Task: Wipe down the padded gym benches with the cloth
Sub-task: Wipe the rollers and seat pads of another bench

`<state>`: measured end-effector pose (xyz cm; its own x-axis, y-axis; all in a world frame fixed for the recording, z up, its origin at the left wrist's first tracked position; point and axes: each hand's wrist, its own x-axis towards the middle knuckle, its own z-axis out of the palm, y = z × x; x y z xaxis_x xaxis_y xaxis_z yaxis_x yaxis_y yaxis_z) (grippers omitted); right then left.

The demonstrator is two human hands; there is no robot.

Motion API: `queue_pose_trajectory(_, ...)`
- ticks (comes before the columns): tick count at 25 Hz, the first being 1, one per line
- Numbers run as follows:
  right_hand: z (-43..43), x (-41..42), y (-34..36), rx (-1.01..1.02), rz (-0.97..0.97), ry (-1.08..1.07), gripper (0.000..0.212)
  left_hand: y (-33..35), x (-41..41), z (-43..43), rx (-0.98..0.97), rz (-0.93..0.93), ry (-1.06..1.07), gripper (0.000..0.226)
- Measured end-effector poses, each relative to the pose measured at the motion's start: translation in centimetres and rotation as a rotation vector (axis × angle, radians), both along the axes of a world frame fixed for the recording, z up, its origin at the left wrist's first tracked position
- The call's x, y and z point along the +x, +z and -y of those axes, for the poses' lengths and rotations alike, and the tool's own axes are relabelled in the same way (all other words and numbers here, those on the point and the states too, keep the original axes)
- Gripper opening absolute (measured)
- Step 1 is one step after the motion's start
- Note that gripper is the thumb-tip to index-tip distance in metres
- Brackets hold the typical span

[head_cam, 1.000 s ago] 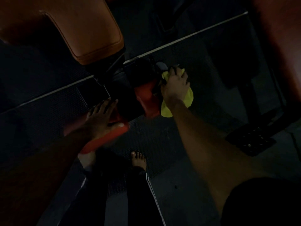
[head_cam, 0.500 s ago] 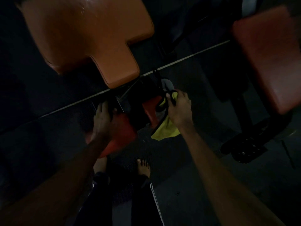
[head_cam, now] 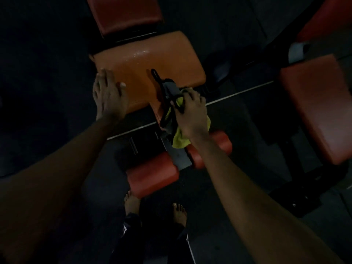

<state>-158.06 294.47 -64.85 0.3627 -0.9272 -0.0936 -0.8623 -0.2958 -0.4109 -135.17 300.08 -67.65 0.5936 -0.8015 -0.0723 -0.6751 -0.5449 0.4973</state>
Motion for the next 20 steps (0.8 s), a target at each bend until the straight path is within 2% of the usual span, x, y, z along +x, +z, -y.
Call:
queue_pose_trajectory(3, -1.0, 1.4, -1.1, -0.021, -0.15, 0.042, 0.062, -1.7, 4.1, -0.4, 0.152, -0.085, -0.128, 0.066)
queue_pose_trajectory(7, 2.0, 3.5, -1.1, -0.065, -0.172, 0.006, 0.068, -3.9, 6.1, -2.0, 0.172, -0.052, -0.308, 0.074)
queue_pose_trajectory(12, 4.0, 8.0, -0.9, -0.019, -0.184, -0.087, 0.07, -4.0, 5.6, -2.2, 0.179, -0.133, -0.288, 0.073)
queue_pose_trajectory(16, 1.8, 5.2, -0.6, 0.079, -0.185, 0.102, 0.079, -3.9, 5.3, -2.4, 0.152, -0.204, -0.288, 0.072)
queue_pose_trajectory(18, 1.2, 3.5, -0.8, 0.073, -0.248, 0.173, 0.072, -3.7, 5.3, -2.4, 0.148, -0.21, -0.289, 0.072)
queue_pose_trajectory(20, 2.0, 4.0, -1.2, 0.024, -0.272, 0.132, 0.065, -3.6, 5.3, -2.3, 0.138, -0.228, -0.275, 0.072)
